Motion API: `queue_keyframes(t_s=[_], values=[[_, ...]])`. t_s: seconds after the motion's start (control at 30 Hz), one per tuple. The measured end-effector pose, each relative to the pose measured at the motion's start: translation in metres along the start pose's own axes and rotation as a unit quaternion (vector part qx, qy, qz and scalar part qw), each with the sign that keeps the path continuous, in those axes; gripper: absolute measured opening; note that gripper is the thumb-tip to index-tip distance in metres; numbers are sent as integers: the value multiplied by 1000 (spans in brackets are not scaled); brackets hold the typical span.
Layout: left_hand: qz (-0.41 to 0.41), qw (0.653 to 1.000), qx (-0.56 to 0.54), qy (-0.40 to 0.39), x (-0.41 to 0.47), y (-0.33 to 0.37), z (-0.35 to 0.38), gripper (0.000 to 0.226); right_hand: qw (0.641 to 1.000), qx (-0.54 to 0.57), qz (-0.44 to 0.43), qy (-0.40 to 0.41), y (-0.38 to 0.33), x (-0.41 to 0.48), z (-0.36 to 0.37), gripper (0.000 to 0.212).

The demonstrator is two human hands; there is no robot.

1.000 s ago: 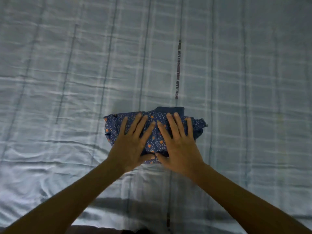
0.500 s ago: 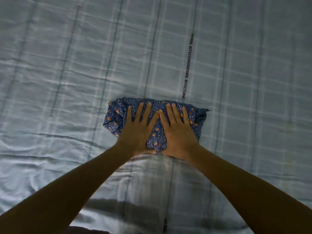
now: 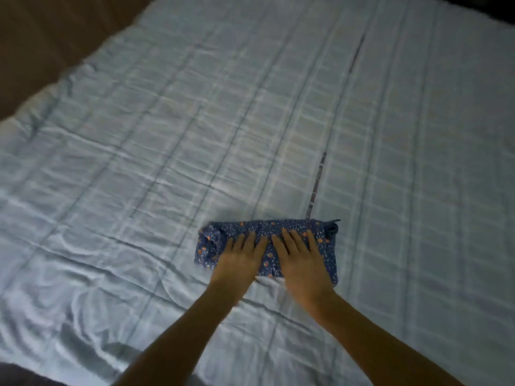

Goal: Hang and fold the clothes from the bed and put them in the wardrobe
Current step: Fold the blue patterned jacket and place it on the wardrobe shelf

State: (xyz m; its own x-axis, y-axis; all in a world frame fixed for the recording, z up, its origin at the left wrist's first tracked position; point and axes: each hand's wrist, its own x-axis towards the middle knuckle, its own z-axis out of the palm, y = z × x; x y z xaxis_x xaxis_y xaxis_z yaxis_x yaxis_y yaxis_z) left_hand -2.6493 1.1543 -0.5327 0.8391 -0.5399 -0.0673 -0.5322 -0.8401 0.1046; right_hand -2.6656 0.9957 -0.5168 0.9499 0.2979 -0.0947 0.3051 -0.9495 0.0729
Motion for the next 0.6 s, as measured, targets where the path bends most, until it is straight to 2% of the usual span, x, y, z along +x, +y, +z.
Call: queue_keyframes(t_s=[0.07, 0.17, 0.23, 0.33, 0.37, 0.43, 0.6], values=[[-19, 999, -7, 36, 1, 3, -34, 77, 999, 3, -34, 35, 11, 8, -36, 74], [-56, 994, 15, 92, -8, -9, -110, 44, 993, 11, -78, 89, 7, 25, -104, 75], [-90, 986, 58, 125, -21, -29, -168, 45, 985, 17, -113, 130, -9, 44, -157, 78], [-146, 971, 87, 167, -57, -63, -255, 70, 968, 29, -168, 182, -50, 69, -242, 80], [-167, 964, 101, 180, -75, -72, -284, 68, 961, 28, -190, 197, -66, 74, -271, 80], [-214, 946, 138, 202, -114, -86, -338, 47, 945, 35, -229, 230, -103, 81, -321, 80], [-323, 903, 204, 196, -221, -110, -424, 51, 906, 66, -318, 270, -201, 67, -415, 78]])
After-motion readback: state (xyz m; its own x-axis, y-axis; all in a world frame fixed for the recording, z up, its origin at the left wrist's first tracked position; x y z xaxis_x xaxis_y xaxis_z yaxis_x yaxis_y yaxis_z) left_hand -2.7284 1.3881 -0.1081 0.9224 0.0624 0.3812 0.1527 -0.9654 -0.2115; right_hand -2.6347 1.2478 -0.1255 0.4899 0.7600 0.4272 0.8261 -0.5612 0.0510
